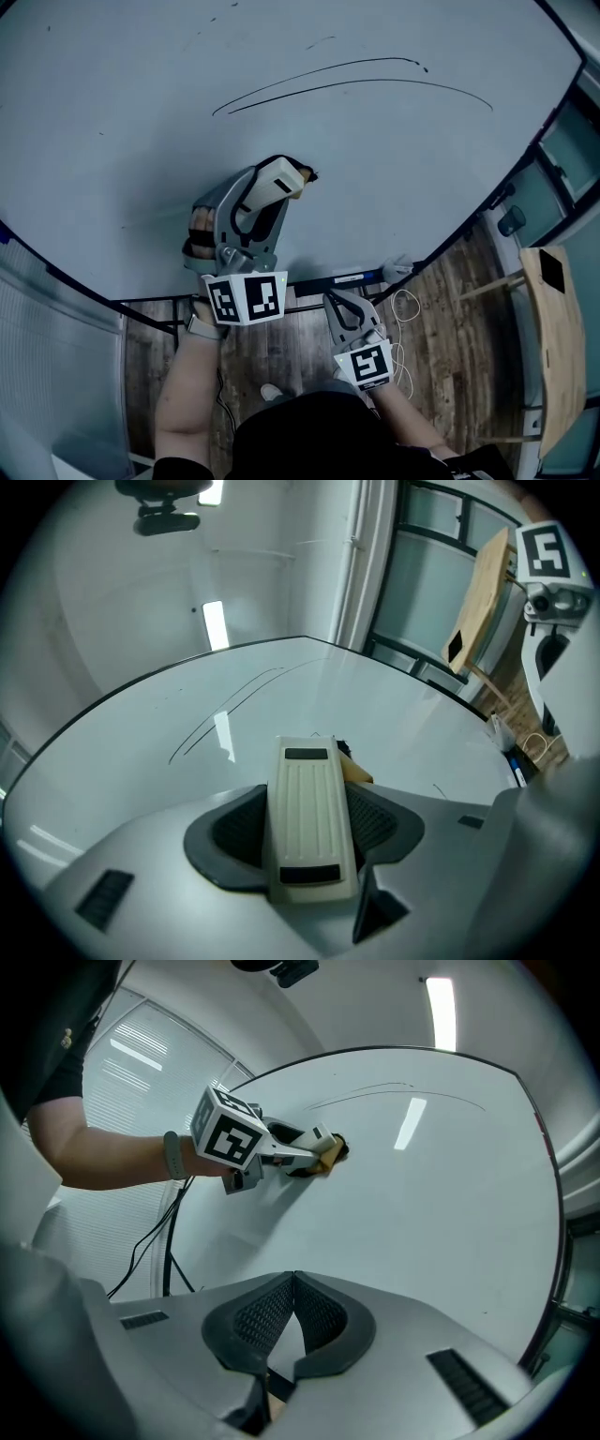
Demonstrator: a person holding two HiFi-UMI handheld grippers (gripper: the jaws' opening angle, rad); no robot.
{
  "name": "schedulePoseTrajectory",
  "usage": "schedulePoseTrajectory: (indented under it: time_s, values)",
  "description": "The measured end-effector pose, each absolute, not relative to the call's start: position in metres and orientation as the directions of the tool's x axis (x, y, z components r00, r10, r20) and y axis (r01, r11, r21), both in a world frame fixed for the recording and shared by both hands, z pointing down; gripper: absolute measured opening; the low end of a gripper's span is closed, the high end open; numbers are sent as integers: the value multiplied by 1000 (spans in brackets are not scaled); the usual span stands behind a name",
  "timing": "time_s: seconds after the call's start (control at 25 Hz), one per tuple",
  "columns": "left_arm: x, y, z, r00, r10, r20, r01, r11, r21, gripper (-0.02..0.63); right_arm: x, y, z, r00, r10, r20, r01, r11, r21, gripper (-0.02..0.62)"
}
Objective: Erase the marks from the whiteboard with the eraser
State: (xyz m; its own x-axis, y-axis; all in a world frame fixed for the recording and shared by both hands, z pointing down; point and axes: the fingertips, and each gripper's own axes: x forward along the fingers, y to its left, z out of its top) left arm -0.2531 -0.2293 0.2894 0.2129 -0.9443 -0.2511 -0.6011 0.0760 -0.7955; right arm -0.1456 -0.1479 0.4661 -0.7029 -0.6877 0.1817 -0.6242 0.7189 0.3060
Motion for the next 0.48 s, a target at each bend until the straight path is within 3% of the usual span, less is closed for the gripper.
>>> schedulePoseTrajectory:
  time_s: [0.2, 0.48]
  values:
    - [-236, -236, 289, 213, -945, -247, -546, 95, -833, 265, -130, -152, 461, -683, -710, 172, -647, 697, 309, 28]
    - [-277, -220, 252, 160, -925, -345, -629, 174, -758, 266, -144, -147, 466, -695, -698, 173, -637, 709, 302, 28]
